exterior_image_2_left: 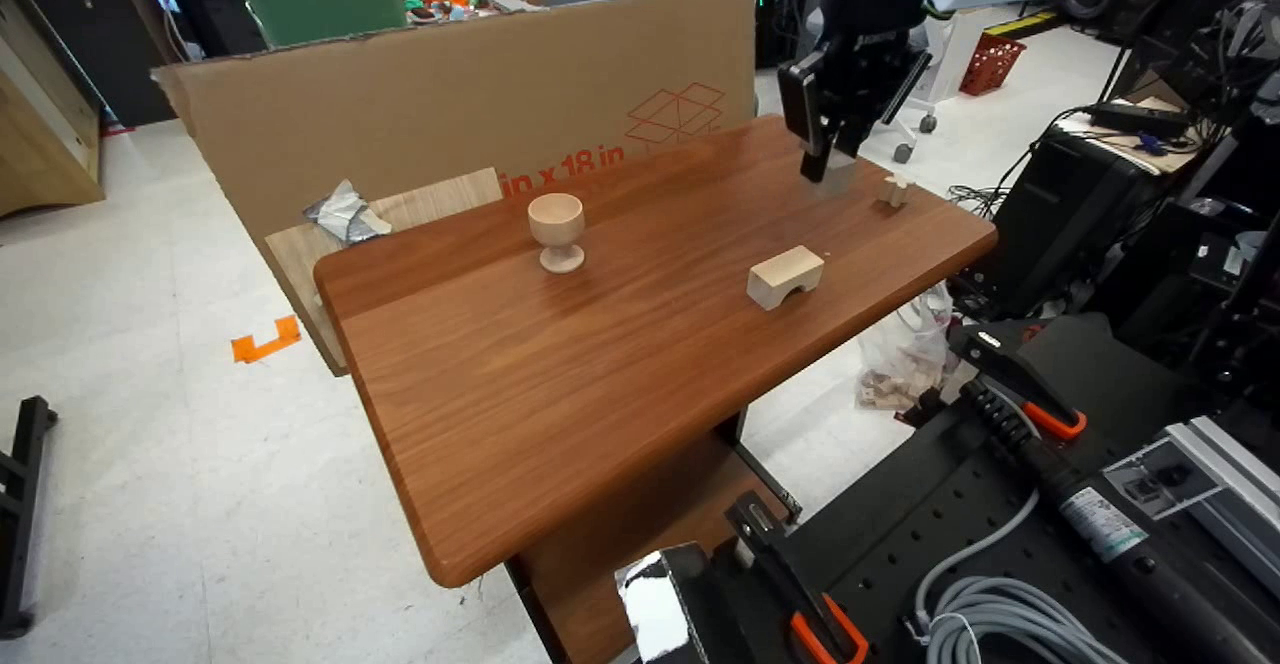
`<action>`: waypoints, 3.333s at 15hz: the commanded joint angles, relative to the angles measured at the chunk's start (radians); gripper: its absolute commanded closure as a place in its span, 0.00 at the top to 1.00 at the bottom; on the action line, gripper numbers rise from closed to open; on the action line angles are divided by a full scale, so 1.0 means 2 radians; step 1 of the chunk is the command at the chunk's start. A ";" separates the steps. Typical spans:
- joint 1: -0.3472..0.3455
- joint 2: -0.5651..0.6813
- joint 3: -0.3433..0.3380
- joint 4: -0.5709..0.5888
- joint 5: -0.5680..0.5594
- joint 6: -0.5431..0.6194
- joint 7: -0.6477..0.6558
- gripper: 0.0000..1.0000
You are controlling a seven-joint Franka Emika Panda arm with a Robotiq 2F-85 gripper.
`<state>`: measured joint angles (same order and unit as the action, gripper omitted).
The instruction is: Put the block on top of the other block
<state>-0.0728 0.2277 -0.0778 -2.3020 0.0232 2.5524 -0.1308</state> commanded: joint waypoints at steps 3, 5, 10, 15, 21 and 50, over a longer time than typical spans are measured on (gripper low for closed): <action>-0.004 -0.061 0.008 -0.064 0.012 0.007 -0.009 0.08; -0.001 -0.063 0.013 -0.073 0.022 0.011 -0.010 0.08; 0.007 -0.046 0.033 -0.089 0.049 0.036 -0.013 0.08; 0.015 -0.025 0.045 -0.090 0.039 0.066 -0.005 0.08; 0.020 0.001 0.042 -0.082 0.015 0.090 0.005 0.08; 0.028 0.005 0.028 -0.058 -0.036 0.079 0.043 0.08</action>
<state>-0.0323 0.2206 -0.0113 -2.4289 -0.0217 2.7025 -0.0775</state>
